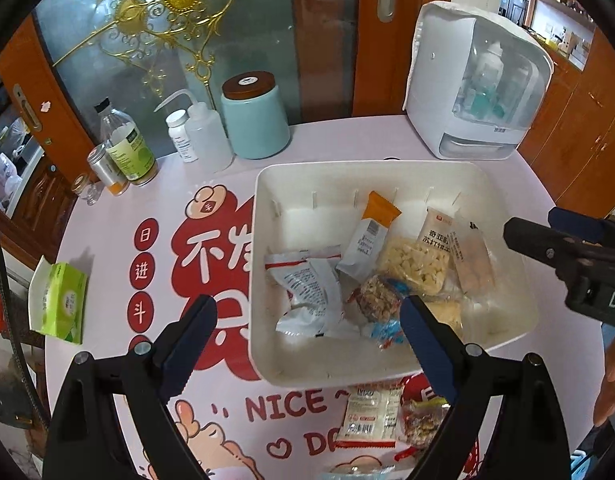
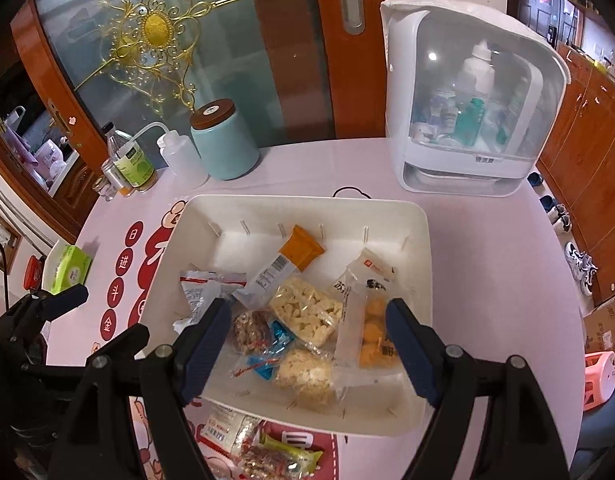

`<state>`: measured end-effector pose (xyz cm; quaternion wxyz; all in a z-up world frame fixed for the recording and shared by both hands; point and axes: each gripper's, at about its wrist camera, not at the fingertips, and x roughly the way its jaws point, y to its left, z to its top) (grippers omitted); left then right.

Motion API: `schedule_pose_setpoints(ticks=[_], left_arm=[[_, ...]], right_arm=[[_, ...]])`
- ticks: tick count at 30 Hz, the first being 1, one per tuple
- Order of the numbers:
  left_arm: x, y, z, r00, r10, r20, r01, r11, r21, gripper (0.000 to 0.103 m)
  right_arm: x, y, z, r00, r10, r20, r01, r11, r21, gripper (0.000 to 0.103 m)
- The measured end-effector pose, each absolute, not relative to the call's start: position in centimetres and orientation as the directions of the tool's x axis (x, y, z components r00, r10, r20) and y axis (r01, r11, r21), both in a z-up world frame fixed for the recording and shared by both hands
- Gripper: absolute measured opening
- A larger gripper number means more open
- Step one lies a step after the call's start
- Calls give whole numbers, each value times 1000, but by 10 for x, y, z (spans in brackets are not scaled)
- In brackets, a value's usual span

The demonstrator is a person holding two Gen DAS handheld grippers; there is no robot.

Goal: Organize snacks
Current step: 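Withdraw both tools from the tray toward the remaining snacks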

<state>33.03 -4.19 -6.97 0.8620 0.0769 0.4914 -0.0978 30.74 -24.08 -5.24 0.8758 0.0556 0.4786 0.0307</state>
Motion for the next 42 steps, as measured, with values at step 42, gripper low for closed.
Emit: schedule_pose_setpoints(ticks=[42], left_arm=[[117,0,-92,530,-173,-830,307,952,-3,92]], right_arm=[[82,-223,-78,574,44,-818,13,998,63,80]])
